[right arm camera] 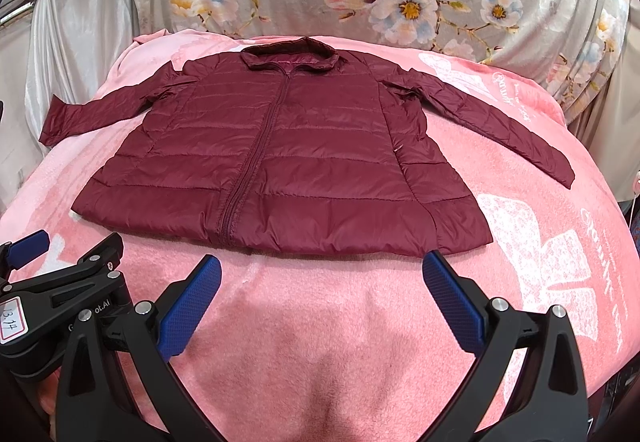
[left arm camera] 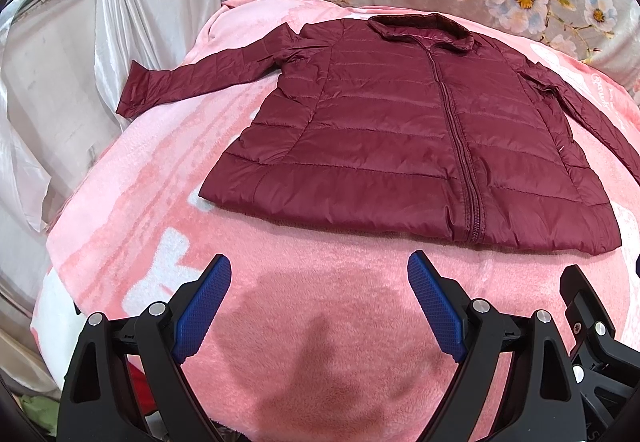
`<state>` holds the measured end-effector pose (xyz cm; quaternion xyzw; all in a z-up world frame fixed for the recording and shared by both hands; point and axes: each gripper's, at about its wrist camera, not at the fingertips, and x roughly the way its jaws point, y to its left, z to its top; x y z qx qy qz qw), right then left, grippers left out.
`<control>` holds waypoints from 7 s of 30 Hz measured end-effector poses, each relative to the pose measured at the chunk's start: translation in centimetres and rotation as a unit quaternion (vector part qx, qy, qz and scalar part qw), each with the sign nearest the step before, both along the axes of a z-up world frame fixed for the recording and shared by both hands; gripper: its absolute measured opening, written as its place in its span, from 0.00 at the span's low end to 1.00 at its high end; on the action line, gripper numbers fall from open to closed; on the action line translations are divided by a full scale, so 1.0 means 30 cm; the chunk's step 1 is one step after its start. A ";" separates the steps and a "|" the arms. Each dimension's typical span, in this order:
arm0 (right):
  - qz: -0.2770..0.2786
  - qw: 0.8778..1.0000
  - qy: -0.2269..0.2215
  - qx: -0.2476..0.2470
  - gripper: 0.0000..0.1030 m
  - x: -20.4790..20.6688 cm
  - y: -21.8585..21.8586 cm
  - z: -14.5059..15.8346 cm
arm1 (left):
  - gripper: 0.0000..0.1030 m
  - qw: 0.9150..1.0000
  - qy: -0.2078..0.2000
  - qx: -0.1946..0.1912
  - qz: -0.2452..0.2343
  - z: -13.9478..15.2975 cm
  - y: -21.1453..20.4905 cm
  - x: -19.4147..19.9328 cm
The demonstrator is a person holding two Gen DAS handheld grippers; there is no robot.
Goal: Fold large clothes
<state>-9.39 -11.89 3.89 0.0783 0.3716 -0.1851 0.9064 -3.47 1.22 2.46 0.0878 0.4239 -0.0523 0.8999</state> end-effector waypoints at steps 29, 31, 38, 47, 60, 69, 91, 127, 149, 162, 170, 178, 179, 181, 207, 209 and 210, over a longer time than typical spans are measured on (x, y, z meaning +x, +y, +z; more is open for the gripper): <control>-0.096 0.995 -0.004 0.027 0.95 0.114 -0.339 -0.097 | 0.86 0.999 0.048 0.007 0.001 -0.111 -0.011 0.196; -0.136 0.989 -0.014 0.053 0.95 0.123 -0.498 -0.094 | 0.86 0.999 0.043 0.010 0.017 -0.107 0.013 0.236; -0.236 0.959 -0.043 0.153 0.92 0.216 -1.016 -0.148 | 0.86 0.997 0.017 0.001 0.070 -0.076 0.083 0.395; -0.374 0.890 -0.078 0.249 0.62 0.211 -1.459 -0.323 | 0.86 0.996 0.012 0.013 0.092 -0.079 0.094 0.535; -0.142 0.979 -0.139 0.047 0.02 0.736 -1.044 0.135 | 0.86 0.994 0.010 0.014 0.108 -0.072 0.089 0.629; 0.243 0.969 -0.008 -0.049 0.22 0.997 -0.069 -0.011 | 0.86 0.992 0.025 -0.007 0.127 -0.075 0.172 0.655; 0.037 0.972 0.001 0.233 0.45 0.917 -0.482 -0.197 | 0.86 0.993 0.032 -0.056 0.103 -0.077 0.199 0.646; -0.104 0.985 -0.018 0.137 0.53 0.954 -0.887 -0.086 | 0.86 0.989 0.099 -0.108 0.030 -0.135 -0.059 1.030; -0.131 0.986 0.003 0.099 0.05 0.924 -1.011 -0.143 | 0.42 0.995 0.084 -0.053 -0.004 -0.197 -0.208 1.075; -0.047 0.998 0.021 0.043 0.05 1.158 -0.823 -0.119 | 0.45 0.996 0.067 -0.066 0.000 -0.167 -0.290 1.195; -0.054 0.997 0.024 0.052 0.04 1.149 -0.870 -0.239 | 0.69 0.998 0.031 -0.050 0.010 -0.250 -0.303 1.216; -0.059 0.997 0.024 0.047 0.04 1.153 -0.864 -0.238 | 0.73 0.999 0.010 -0.041 0.007 -0.257 -0.313 1.206; -0.066 0.997 0.034 0.030 0.04 1.153 -0.846 -0.223 | 0.73 0.999 0.009 -0.041 0.007 -0.255 -0.312 1.205; -0.069 0.996 0.028 0.041 0.09 1.125 -0.804 -0.172 | 0.73 0.999 0.011 -0.044 0.006 -0.247 -0.301 1.203; 0.081 0.996 0.046 0.010 0.15 1.082 -0.246 -0.166 | 0.81 0.991 0.053 -0.121 0.015 -0.161 -0.009 1.050; 0.077 0.996 0.035 0.023 0.18 1.029 -0.236 -0.148 | 0.81 0.987 0.046 -0.150 0.044 -0.120 0.124 1.069; 0.076 0.996 0.030 0.031 0.22 1.008 -0.233 -0.138 | 0.81 0.984 0.041 -0.162 0.065 -0.103 0.215 1.087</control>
